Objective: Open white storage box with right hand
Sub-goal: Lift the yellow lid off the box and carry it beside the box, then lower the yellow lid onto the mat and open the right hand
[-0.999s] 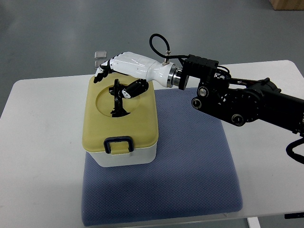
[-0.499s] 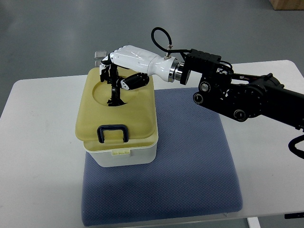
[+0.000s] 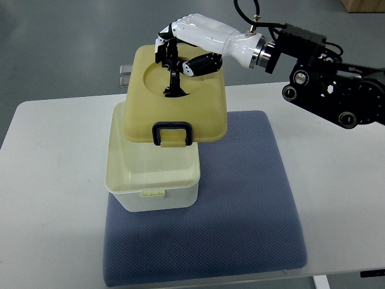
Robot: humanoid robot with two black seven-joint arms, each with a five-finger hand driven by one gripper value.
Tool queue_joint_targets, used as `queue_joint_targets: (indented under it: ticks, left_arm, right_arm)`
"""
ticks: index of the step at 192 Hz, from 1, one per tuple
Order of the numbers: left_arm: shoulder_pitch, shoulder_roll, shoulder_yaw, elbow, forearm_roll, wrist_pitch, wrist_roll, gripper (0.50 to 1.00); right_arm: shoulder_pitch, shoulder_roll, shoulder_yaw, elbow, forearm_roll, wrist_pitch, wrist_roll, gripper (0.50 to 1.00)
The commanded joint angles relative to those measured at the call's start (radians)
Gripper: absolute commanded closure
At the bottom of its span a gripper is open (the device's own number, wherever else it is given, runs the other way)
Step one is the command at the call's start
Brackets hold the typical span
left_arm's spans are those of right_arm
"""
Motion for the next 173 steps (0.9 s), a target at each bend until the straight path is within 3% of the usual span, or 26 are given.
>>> queue_joint_targets:
  ticks: [1, 92, 123, 173]
  left_arm:
    - [0.001, 0.0, 0.001, 0.0, 0.0, -0.001, 0.001, 0.5]
    - [-0.001, 0.0, 0.003, -0.003, 0.002, -0.001, 0.001, 0.5]
    - [-0.001, 0.0, 0.003, -0.011, 0.002, -0.001, 0.001, 0.5]
    - [-0.001, 0.0, 0.001, -0.017, 0.002, -0.003, 0.059, 0.5]
  right_arm:
    - [-0.009, -0.06, -0.003, 0.015, -0.002, 0.006, 0.027, 1.0]
    - [-0.118, -0.275, -0.021, 0.015, -0.008, 0.013, 0.15, 1.0]
    - [-0.154, -0.327, -0.056, 0.012, -0.014, 0.011, 0.15, 1.0]
    - [-0.187, -0.344, -0.168, -0.012, -0.021, -0.038, 0.15, 1.0]
